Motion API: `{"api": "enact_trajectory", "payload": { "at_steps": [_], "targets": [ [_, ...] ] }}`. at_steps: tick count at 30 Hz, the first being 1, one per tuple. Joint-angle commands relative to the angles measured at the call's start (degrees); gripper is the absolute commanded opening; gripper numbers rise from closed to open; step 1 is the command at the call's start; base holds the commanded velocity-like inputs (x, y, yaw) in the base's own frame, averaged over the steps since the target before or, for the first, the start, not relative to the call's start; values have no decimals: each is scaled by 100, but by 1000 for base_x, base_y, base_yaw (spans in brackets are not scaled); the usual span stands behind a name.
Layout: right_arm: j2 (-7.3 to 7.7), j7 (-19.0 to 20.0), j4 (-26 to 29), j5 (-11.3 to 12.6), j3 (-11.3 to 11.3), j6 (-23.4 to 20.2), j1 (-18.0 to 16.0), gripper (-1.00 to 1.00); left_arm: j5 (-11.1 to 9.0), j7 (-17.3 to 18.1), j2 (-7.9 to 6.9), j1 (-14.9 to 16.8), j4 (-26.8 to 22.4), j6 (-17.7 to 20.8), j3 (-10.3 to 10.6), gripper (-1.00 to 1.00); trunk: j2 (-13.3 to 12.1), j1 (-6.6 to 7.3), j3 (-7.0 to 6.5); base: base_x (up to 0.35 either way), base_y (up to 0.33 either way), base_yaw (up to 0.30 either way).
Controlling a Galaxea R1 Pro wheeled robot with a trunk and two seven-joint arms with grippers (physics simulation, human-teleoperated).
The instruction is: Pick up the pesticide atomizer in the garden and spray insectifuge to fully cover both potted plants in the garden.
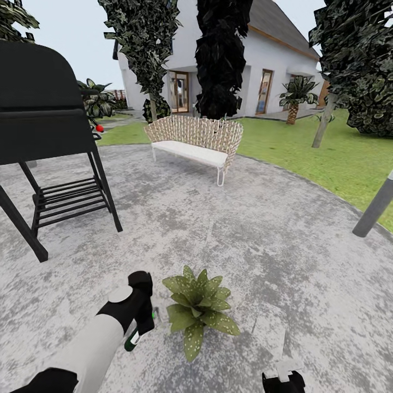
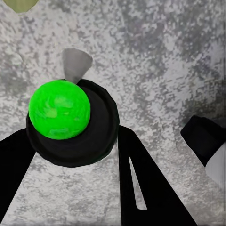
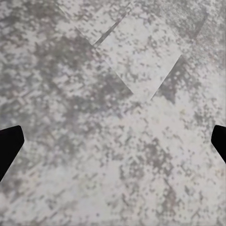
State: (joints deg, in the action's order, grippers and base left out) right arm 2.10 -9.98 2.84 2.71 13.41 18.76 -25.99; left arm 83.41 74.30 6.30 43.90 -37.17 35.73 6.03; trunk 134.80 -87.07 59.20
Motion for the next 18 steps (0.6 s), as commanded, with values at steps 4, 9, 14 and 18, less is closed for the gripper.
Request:
{"api": "enact_trajectory", "payload": {
  "at_steps": [4, 9, 14, 18],
  "targets": [
    [1, -22, -3, 28, 48, 12, -3, 100, 18, 41, 93, 71, -95, 81, 19, -100, 2, 1, 5, 0, 0, 0],
    [1, -22, -3, 28, 48, 13, -3, 100, 9, 47, 258, 163, -113, 83, 28, -100, 2, 1, 5, 0, 0, 0],
    [-6, -22, -3, 28, 54, 12, -3, 100, 25, 34, 236, 118, -100, 78, 29, -100, 2, 1, 5, 0, 0, 0],
    [-8, -22, -3, 28, 48, 12, -3, 100, 28, 23, 238, 100, -93, 75, 24, -100, 2, 1, 5, -60, 88, -107]
  ]
}}
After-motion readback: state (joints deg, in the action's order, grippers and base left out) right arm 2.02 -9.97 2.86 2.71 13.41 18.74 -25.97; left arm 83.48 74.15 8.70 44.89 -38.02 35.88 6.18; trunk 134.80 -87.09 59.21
